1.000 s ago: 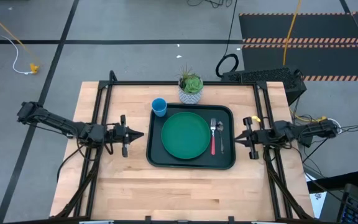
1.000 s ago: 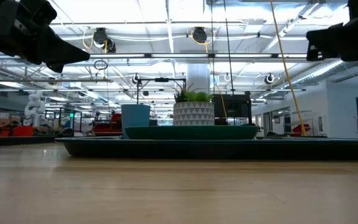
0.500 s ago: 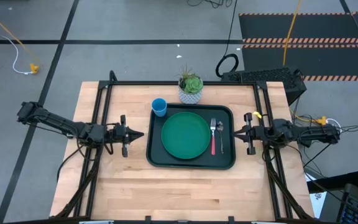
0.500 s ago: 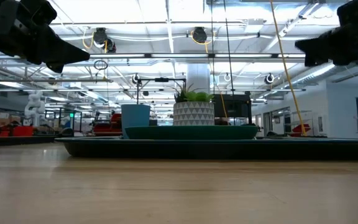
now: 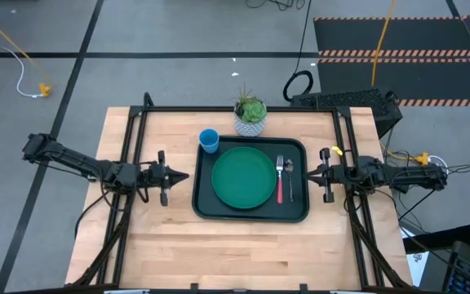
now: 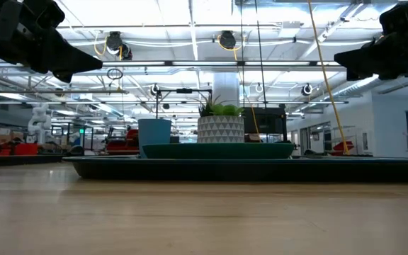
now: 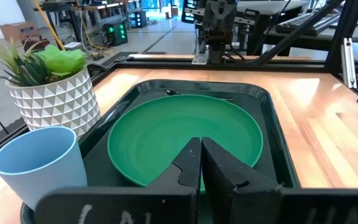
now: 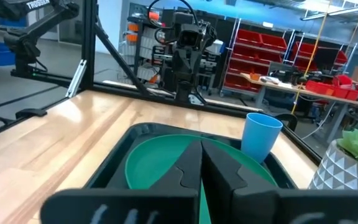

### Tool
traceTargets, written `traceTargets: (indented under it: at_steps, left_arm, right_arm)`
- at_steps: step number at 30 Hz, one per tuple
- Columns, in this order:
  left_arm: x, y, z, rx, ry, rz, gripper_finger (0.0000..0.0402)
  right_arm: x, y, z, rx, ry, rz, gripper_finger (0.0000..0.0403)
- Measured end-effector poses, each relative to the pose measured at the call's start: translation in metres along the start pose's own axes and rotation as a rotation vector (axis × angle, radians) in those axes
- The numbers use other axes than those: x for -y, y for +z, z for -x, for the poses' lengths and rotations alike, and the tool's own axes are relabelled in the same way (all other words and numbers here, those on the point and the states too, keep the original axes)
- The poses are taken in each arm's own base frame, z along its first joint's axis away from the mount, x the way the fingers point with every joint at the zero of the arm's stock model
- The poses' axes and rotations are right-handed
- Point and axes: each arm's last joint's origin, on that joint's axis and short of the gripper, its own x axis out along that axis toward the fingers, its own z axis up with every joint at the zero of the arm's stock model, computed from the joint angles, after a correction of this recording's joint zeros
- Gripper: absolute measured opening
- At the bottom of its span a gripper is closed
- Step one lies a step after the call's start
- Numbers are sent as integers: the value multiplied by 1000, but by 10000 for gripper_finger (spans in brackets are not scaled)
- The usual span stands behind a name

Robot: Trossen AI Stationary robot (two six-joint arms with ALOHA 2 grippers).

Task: Pick and place plate/cup/fork/spoon on tray
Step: Return to Home Position

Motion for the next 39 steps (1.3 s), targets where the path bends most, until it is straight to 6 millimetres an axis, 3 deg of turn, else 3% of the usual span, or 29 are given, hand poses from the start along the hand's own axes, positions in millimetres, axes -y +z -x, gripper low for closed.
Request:
traceTargets:
  at_steps: [8, 18, 22, 27, 34, 39]
  left_arm:
    - [0, 0, 0, 2, -16, 55, 17]
    - [4, 0, 0, 0, -132, -98, 17]
    - [4, -4, 1, 79, -186, -124, 17]
    - [-3, -17, 3, 203, -192, -130, 16]
    - [-10, -15, 2, 246, -285, -201, 16]
    - [-23, -12, 5, 256, -200, -176, 16]
  right_arm:
    - [0, 1, 0, 10, -2, 30, 0]
    - [0, 1, 0, 12, -2, 32, 0]
    - [0, 1, 0, 13, -3, 32, 0]
    - [0, 1, 0, 14, -3, 32, 0]
    - [0, 1, 0, 14, -3, 32, 0]
    - [0, 1, 0, 14, -2, 32, 0]
